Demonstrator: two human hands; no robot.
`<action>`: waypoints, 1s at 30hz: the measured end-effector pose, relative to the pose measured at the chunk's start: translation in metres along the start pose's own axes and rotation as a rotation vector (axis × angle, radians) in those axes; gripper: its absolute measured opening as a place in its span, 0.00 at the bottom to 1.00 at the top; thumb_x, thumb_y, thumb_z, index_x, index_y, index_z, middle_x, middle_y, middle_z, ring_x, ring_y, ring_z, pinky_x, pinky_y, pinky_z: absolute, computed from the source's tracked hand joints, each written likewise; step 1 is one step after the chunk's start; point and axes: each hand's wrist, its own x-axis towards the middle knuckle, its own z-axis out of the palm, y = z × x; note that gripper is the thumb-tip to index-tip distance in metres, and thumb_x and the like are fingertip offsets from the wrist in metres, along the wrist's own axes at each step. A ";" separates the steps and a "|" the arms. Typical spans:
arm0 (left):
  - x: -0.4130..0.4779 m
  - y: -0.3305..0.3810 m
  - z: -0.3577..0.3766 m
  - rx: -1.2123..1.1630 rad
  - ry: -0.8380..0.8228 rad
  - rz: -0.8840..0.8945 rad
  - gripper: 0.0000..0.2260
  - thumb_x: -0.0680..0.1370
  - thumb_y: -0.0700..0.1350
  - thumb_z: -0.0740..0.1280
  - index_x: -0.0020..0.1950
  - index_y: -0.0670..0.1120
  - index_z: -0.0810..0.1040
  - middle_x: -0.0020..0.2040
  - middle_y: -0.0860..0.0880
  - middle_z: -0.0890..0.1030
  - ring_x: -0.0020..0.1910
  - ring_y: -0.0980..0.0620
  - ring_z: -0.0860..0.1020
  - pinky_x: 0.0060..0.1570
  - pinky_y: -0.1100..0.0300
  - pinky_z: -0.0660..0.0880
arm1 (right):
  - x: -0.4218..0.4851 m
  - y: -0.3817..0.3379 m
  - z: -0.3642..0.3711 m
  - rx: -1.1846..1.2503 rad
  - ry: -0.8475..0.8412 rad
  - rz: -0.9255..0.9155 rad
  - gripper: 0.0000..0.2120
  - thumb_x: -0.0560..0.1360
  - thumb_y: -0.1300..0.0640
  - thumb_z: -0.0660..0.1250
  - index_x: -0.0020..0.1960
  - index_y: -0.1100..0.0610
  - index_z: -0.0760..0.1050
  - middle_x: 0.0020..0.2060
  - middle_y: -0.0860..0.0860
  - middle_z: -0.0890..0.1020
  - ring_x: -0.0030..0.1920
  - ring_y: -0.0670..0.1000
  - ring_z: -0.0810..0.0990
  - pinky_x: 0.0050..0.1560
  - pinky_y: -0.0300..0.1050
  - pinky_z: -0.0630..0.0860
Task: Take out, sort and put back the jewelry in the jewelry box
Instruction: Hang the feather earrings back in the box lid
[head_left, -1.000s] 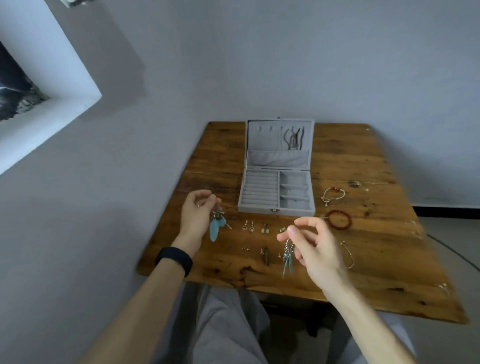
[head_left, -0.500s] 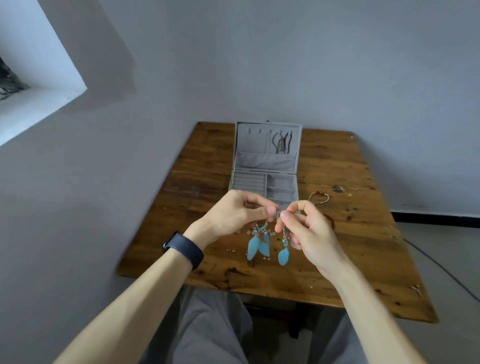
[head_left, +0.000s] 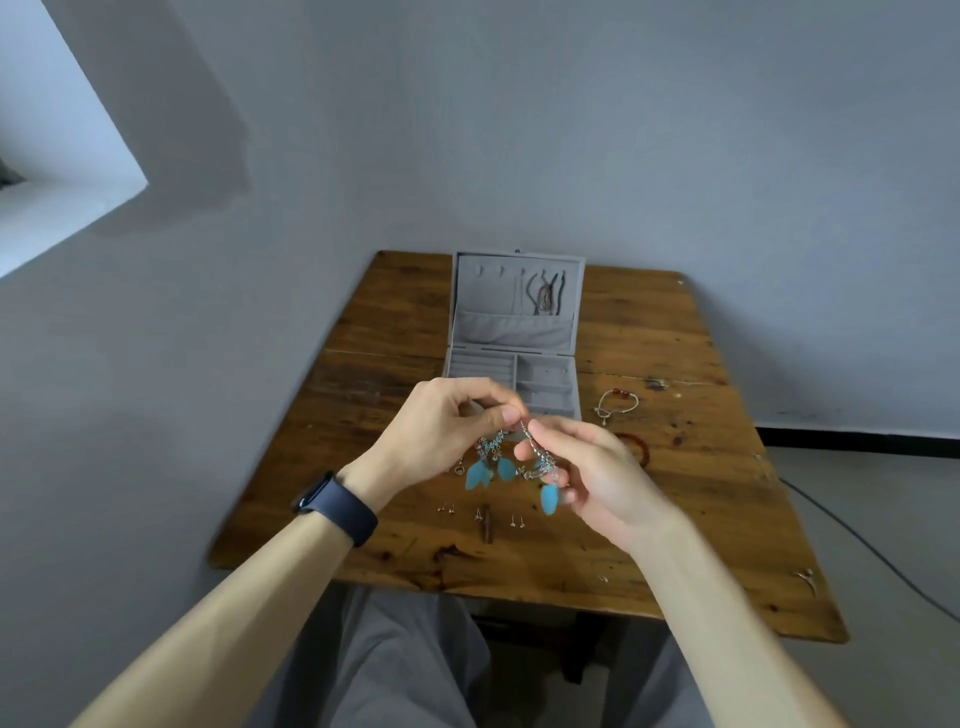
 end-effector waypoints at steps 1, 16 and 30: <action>0.000 0.000 -0.002 0.021 0.014 0.008 0.05 0.79 0.46 0.72 0.51 0.49 0.86 0.46 0.57 0.86 0.48 0.60 0.82 0.48 0.70 0.75 | 0.002 -0.002 -0.001 -0.019 0.000 0.002 0.09 0.79 0.54 0.68 0.56 0.57 0.82 0.42 0.52 0.84 0.31 0.44 0.70 0.27 0.34 0.65; 0.026 -0.005 -0.035 0.194 0.074 0.061 0.07 0.77 0.49 0.72 0.53 0.54 0.86 0.46 0.65 0.82 0.49 0.63 0.81 0.48 0.68 0.77 | 0.043 -0.027 0.004 0.049 -0.095 0.015 0.07 0.78 0.56 0.69 0.54 0.57 0.81 0.40 0.52 0.82 0.30 0.44 0.69 0.26 0.34 0.65; 0.093 -0.034 -0.052 0.262 0.113 -0.088 0.04 0.78 0.48 0.72 0.50 0.50 0.86 0.41 0.60 0.82 0.42 0.70 0.77 0.41 0.76 0.70 | 0.119 -0.039 0.019 -0.435 0.218 -0.368 0.03 0.79 0.54 0.69 0.52 0.51 0.81 0.40 0.46 0.87 0.39 0.42 0.84 0.36 0.36 0.77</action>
